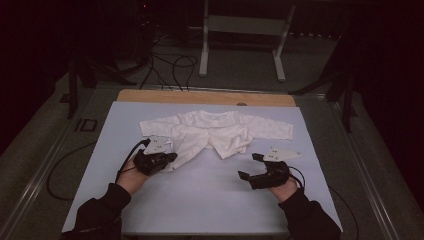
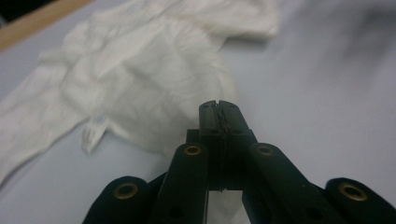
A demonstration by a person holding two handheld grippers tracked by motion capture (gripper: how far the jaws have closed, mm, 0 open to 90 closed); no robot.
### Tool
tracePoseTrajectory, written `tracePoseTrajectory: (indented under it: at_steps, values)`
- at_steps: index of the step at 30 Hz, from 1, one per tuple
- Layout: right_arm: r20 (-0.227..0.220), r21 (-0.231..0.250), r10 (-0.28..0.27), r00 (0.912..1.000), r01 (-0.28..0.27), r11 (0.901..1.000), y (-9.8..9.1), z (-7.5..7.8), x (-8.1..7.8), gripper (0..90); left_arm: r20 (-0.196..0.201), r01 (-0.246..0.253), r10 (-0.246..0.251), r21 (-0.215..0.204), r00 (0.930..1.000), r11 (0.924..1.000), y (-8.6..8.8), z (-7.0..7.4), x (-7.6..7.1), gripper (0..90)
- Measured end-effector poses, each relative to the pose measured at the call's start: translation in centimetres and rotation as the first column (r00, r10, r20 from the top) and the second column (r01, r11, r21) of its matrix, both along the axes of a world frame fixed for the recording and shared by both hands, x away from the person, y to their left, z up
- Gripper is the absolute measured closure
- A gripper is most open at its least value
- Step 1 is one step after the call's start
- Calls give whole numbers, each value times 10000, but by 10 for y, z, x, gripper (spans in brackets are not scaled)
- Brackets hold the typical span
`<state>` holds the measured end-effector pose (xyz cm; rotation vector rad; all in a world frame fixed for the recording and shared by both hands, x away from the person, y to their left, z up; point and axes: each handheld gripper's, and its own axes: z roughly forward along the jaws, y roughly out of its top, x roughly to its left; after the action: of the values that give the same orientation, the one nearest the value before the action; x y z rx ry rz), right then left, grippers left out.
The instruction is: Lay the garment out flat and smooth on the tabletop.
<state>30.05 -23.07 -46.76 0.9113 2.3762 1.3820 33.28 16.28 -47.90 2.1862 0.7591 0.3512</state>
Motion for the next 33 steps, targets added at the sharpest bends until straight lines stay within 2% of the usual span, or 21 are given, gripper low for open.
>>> tracePoseTrajectory:
  at_steps: [1,3,4,5,8,13,15,18,19,20,23,27,28,31,33]
  values:
    - [-9,-20,17,10000,-17,10000,0,0,0,134,54,-179,178,214,9998,9996,2,-4,1,817]
    - [7,-59,12,10000,-11,10000,-1,0,0,135,-44,-466,468,295,9989,9985,4,-10,3,712]
    - [-1,-11,19,10000,-19,10000,-1,-1,1,134,-36,-619,621,331,9981,9975,5,-11,3,632]
    - [-6,-18,5,10000,-5,10000,-1,-1,1,135,-52,-772,774,332,9970,9965,8,-12,3,595]
    - [-67,-35,18,10000,-18,10000,-1,-1,1,134,-77,-869,871,176,9962,9961,13,-12,0,530]
    - [-13,-49,10,10000,-10,10000,0,-1,0,135,-59,-748,748,8,9972,9972,18,-11,-9,501]
    - [-10,16,49,10000,-49,10000,1,-2,0,133,-43,-532,531,-268,9986,9982,18,-11,-21,448]
    - [-23,44,210,9998,-210,9998,6,-3,1,133,-25,-408,407,-598,9992,9974,19,-12,-31,353]
    - [4,-11,251,9997,-251,9997,8,-3,2,133,-25,-408,407,-598,9992,9974,19,-12,-31,331]
    - [98,-136,270,9996,-268,9995,11,-5,2,133,40,-371,376,-858,9993,9956,20,-12,-37,305]
    - [239,-355,474,9986,-465,9983,19,-7,5,134,221,-334,359,-1078,9991,9936,22,-12,-48,253]
    - [304,-593,484,9984,-466,9972,26,-11,11,142,297,-293,338,-1394,9990,9898,24,-12,-56,126]
    - [368,-844,384,9986,-352,9958,30,-14,18,154,414,-197,268,-1634,9988,9864,27,-13,-62,67]
    - [449,-1178,74,9990,-21,9930,33,-19,28,229,614,-332,432,-1556,9972,9873,28,-14,-67,20]
    - [550,-1421,-121,9984,198,9897,35,-24,36,269,931,-524,678,-1591,9933,9859,33,-15,-76,4]
